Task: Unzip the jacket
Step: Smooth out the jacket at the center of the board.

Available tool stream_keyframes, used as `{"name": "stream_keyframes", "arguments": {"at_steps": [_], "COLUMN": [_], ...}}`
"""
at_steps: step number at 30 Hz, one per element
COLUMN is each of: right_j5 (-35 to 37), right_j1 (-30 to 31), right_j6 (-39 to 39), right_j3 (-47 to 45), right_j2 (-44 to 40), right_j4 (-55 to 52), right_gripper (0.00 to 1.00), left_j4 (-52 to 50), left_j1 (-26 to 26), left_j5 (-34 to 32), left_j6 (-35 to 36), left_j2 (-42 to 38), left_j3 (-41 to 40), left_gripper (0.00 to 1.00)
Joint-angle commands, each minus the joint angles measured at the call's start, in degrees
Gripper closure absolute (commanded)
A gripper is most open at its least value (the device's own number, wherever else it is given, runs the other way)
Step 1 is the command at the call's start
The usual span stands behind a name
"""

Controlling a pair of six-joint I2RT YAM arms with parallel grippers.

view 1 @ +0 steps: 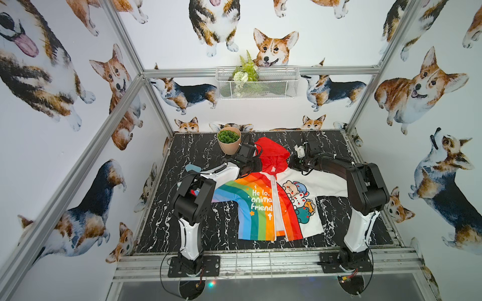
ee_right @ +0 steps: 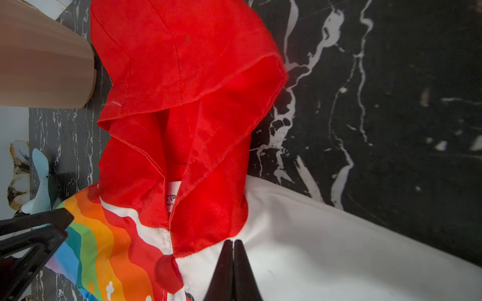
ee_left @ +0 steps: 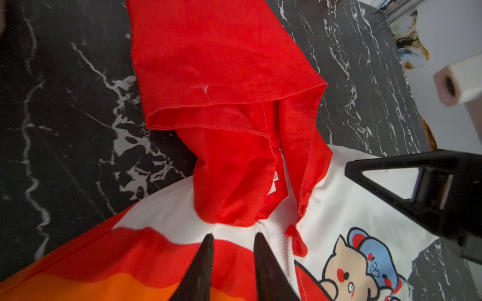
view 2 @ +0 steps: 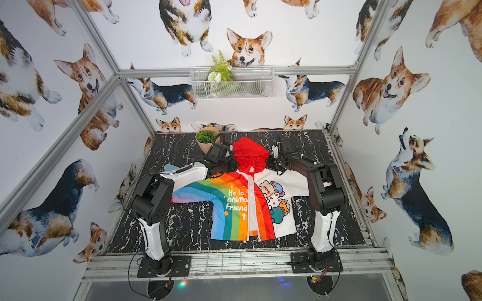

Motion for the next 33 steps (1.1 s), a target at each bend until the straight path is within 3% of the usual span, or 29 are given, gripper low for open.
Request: {"name": "stream_keyframes", "arguments": {"at_steps": [1,8,15,20,27,30,33], "right_j5": [-1.1,-0.6,5.0,11.2,12.2,8.7,2.9], "right_j1": [0.2,0.2,0.2,0.0,-0.8,-0.8,-0.8], "right_j6": [0.0,0.1,1.3,4.2,6.5,4.9,2.3], "right_j3": [2.8,6.5,9.4,8.8,7.0,7.3,6.6], "right_j2": [2.9,7.4,10.5,10.8,9.8,9.4,7.3], "right_j4": [-3.6,-5.5,-7.8,-8.9,-7.3,-5.9,-3.1], "right_gripper": [0.94,0.95,0.97,0.97,0.97,0.95,0.86], "left_j4": [-0.6,-1.8,-3.0,-3.9,-3.5,-3.1,-2.1], "left_j1": [0.0,0.4,1.8,2.9,3.5,3.5,3.2], "left_j5": [2.6,3.0,1.5,0.6,1.3,4.6,9.8], "left_j6": [-0.5,-0.8,-1.6,-2.3,-3.0,-2.5,-1.6], "left_j2": [3.1,7.9,10.6,11.9,12.6,12.9,12.2], "left_j3": [2.7,6.2,6.5,5.8,5.3,6.5,8.4], "left_gripper": [0.73,0.74,0.75,0.76,0.76,0.69,0.52]}}
